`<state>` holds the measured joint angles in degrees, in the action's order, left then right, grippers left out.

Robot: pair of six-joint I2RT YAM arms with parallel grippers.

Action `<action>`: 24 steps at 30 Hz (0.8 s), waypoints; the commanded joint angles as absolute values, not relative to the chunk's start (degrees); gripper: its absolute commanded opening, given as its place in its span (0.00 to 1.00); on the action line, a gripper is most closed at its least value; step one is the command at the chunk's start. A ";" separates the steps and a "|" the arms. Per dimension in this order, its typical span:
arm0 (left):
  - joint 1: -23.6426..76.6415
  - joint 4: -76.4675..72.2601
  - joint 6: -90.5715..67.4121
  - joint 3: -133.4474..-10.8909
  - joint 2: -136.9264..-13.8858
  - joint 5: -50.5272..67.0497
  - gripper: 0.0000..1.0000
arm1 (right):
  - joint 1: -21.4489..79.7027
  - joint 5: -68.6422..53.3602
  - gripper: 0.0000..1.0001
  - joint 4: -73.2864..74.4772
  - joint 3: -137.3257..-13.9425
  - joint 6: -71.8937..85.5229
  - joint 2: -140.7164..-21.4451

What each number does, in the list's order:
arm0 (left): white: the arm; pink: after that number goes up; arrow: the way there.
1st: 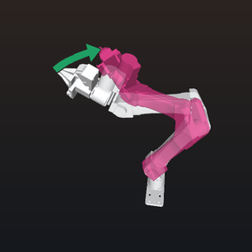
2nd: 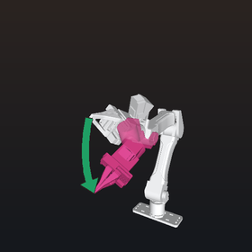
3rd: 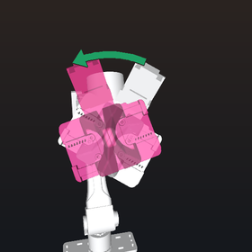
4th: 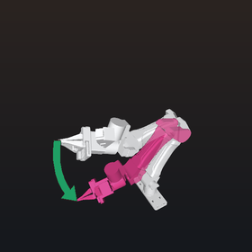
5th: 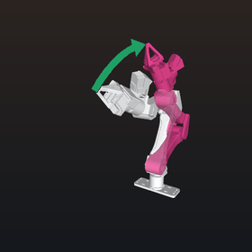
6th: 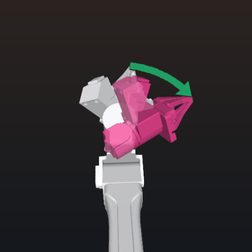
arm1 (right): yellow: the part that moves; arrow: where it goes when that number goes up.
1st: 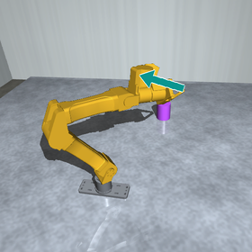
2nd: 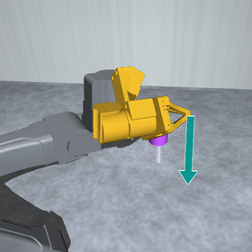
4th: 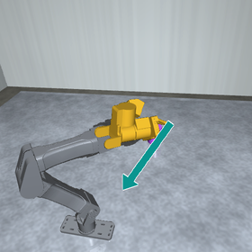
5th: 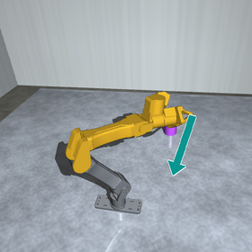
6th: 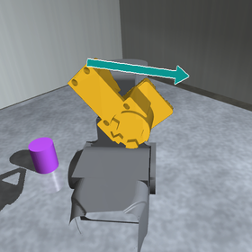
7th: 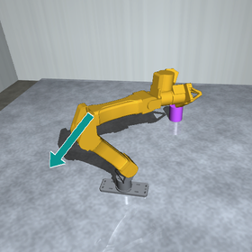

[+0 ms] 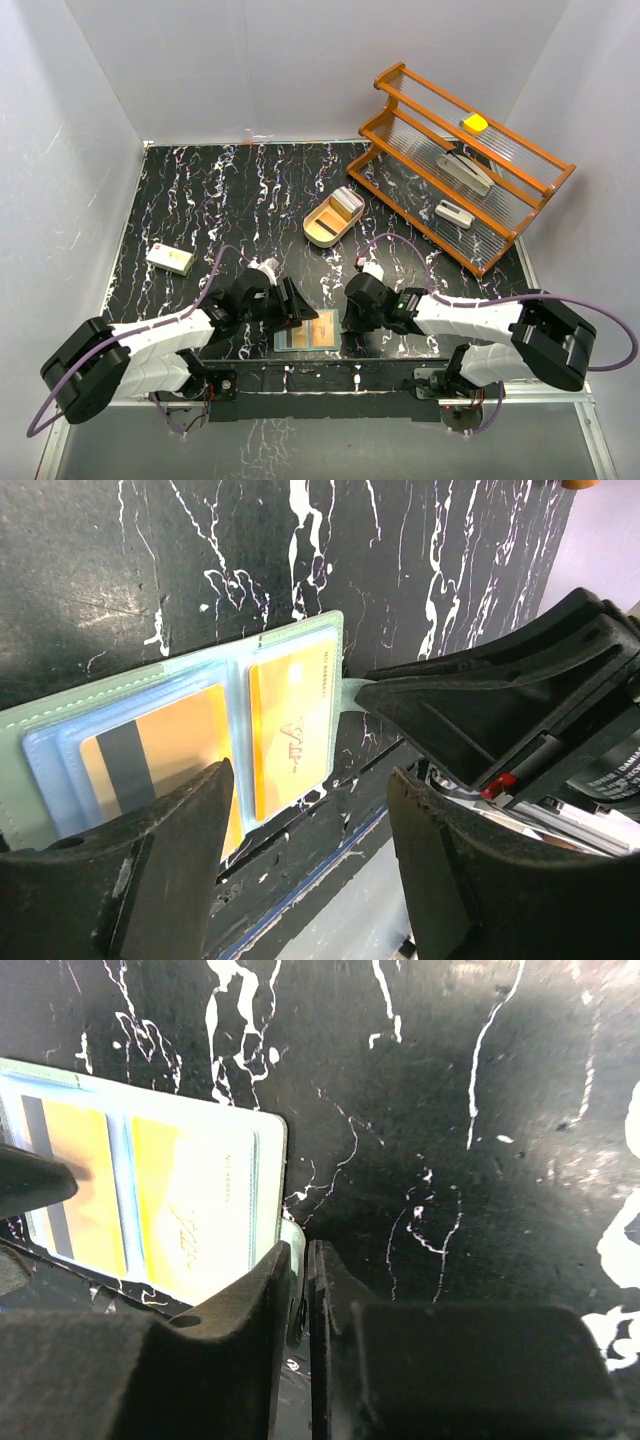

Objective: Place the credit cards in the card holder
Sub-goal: Insert the credit card into the card holder, then turn over the card slot in the card holder.

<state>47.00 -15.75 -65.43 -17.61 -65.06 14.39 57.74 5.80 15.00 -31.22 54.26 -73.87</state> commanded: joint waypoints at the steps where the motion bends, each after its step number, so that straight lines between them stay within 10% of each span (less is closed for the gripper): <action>1: 46.65 -1.67 -59.96 -22.04 -59.96 10.09 0.62 | 57.77 11.86 0.17 20.63 -37.03 51.06 -71.03; 9: 38.19 9.43 -55.15 -21.90 -52.24 14.33 0.60 | 57.92 8.17 0.31 23.68 -42.71 52.09 -70.44; 24: 27.10 1.41 -59.40 -15.09 -48.62 29.77 0.50 | 62.85 2.51 0.16 13.11 -47.71 55.63 -80.79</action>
<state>28.97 4.60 -57.08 -17.19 -50.09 23.97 61.69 3.88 18.87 -44.56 54.50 -78.02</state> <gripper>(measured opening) 0.497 0.163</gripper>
